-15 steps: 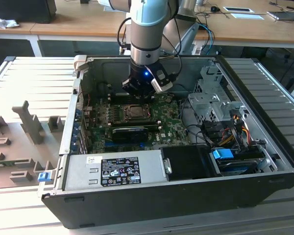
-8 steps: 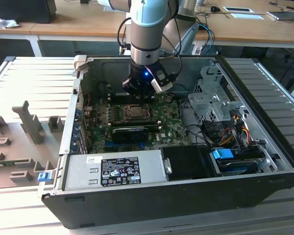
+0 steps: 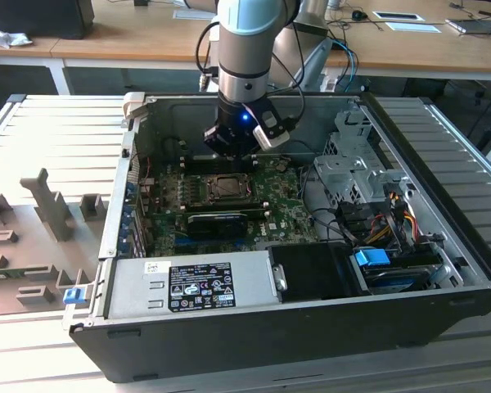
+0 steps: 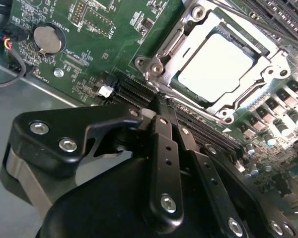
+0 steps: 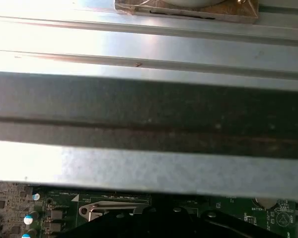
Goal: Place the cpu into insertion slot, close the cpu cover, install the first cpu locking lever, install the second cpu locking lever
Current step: 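Install the first cpu locking lever, then install the second cpu locking lever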
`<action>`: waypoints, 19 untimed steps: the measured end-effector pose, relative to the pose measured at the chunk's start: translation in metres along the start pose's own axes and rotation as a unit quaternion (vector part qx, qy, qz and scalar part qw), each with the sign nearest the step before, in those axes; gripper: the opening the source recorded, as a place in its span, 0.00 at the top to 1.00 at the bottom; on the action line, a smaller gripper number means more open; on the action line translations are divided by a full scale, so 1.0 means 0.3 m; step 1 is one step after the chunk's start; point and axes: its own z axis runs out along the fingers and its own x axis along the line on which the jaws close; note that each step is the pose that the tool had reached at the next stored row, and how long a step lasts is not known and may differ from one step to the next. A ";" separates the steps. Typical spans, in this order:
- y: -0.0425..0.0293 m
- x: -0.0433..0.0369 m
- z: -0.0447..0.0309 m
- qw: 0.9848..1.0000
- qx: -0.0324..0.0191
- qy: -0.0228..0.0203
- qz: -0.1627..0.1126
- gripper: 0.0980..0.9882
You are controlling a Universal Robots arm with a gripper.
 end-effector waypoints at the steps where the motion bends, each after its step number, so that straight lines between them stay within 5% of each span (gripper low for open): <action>1: -0.004 0.000 0.000 1.000 0.000 0.000 0.000 0.99; 19: -0.017 0.001 -0.012 1.000 0.000 0.000 0.000 0.99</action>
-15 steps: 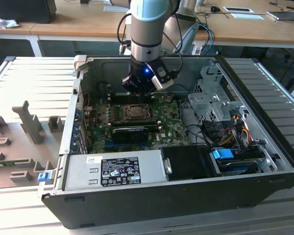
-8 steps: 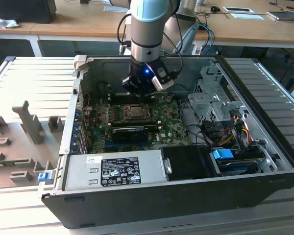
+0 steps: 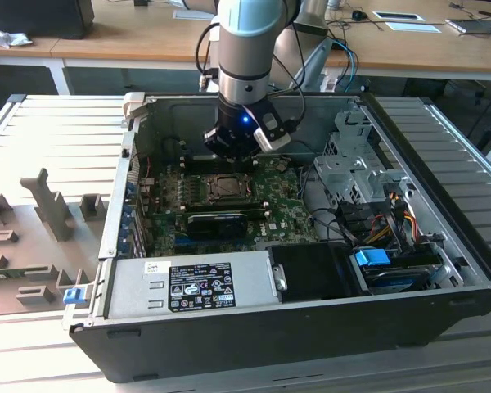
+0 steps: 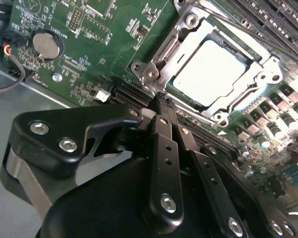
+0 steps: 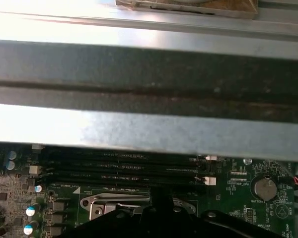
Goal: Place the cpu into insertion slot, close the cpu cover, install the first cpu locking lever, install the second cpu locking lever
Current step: 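Install the second cpu locking lever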
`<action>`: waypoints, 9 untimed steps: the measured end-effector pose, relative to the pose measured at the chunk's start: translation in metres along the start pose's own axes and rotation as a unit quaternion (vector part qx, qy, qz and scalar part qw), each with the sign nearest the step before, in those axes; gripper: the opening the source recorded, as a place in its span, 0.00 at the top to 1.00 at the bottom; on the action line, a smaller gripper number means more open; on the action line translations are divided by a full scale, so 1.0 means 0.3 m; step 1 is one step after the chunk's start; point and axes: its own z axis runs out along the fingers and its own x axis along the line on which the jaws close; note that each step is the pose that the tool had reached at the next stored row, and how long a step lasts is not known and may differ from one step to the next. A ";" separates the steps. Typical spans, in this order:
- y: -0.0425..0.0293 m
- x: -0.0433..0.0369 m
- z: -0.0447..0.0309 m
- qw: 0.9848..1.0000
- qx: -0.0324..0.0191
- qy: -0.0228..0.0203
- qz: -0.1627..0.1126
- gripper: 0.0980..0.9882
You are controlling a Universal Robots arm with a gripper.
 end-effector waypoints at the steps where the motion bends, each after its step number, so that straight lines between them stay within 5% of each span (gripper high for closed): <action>1: 0.001 0.000 -0.007 1.000 0.000 0.000 0.000 0.99; 9: -0.006 0.000 -0.020 1.000 0.000 0.000 0.000 0.99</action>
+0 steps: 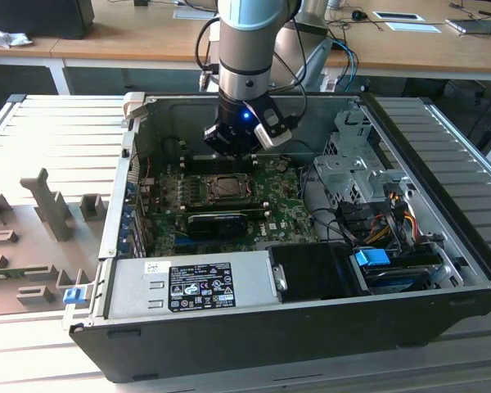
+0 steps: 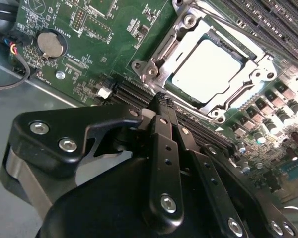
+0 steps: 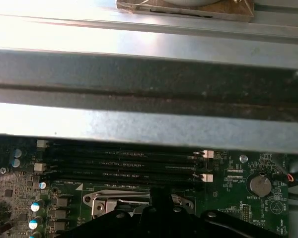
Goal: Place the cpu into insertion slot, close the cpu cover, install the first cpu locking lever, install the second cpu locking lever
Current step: 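Install the second cpu locking lever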
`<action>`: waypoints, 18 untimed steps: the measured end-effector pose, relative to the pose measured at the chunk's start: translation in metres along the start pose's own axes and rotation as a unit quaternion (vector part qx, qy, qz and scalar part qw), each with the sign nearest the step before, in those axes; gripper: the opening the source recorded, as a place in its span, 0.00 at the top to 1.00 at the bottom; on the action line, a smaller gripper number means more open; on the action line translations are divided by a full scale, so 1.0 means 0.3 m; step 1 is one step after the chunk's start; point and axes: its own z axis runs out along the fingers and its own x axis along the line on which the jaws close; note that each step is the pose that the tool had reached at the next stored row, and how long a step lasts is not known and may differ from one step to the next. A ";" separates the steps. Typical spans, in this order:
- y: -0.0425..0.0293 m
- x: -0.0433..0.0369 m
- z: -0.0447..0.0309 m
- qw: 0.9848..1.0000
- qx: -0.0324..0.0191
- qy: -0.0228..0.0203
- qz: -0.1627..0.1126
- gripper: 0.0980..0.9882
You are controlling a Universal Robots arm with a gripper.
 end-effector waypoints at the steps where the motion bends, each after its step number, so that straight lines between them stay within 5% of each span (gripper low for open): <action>1: -0.002 0.000 0.000 1.000 0.000 0.000 0.000 0.99; 4: -0.002 0.000 -0.010 1.000 0.000 0.000 0.000 0.99; 7: 0.004 -0.001 -0.063 1.000 0.000 0.000 0.000 0.99; 11: -0.045 0.005 -0.074 1.000 0.000 0.000 0.000 0.99; 18: -0.063 0.010 -0.107 1.000 0.000 0.000 0.000 0.99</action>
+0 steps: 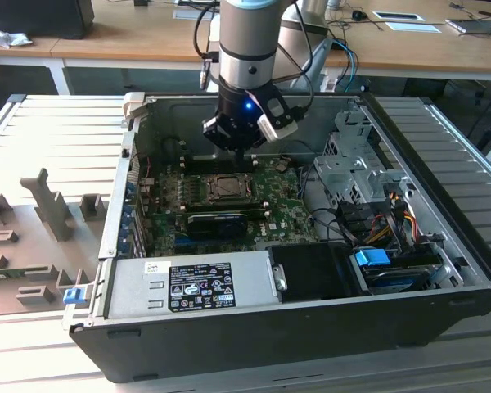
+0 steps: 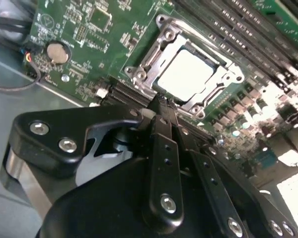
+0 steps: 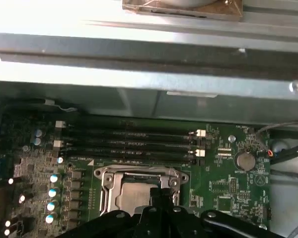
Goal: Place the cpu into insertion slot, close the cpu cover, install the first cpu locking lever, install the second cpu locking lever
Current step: 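Install the second cpu locking lever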
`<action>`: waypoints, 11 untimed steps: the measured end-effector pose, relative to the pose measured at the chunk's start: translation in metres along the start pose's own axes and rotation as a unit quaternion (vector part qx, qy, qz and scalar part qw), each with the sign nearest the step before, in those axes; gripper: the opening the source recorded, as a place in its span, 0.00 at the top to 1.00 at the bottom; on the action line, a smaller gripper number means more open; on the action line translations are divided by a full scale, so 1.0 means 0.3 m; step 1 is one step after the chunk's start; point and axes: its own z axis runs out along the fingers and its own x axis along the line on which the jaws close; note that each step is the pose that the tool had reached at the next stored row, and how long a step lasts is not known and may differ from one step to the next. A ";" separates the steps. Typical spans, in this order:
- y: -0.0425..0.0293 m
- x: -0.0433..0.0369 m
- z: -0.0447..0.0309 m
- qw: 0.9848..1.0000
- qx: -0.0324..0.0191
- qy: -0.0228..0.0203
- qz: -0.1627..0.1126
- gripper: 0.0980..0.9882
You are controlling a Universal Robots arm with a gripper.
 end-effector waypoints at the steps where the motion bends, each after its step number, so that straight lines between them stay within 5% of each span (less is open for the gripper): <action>1: -0.011 0.002 -0.001 1.000 0.000 0.000 0.000 0.99; 3: -0.038 0.006 -0.004 1.000 0.000 0.000 0.000 0.99; 5: -0.098 0.011 -0.003 1.000 0.000 0.000 0.000 0.99; 11: -0.130 0.013 0.009 1.000 -0.001 0.001 -0.005 0.99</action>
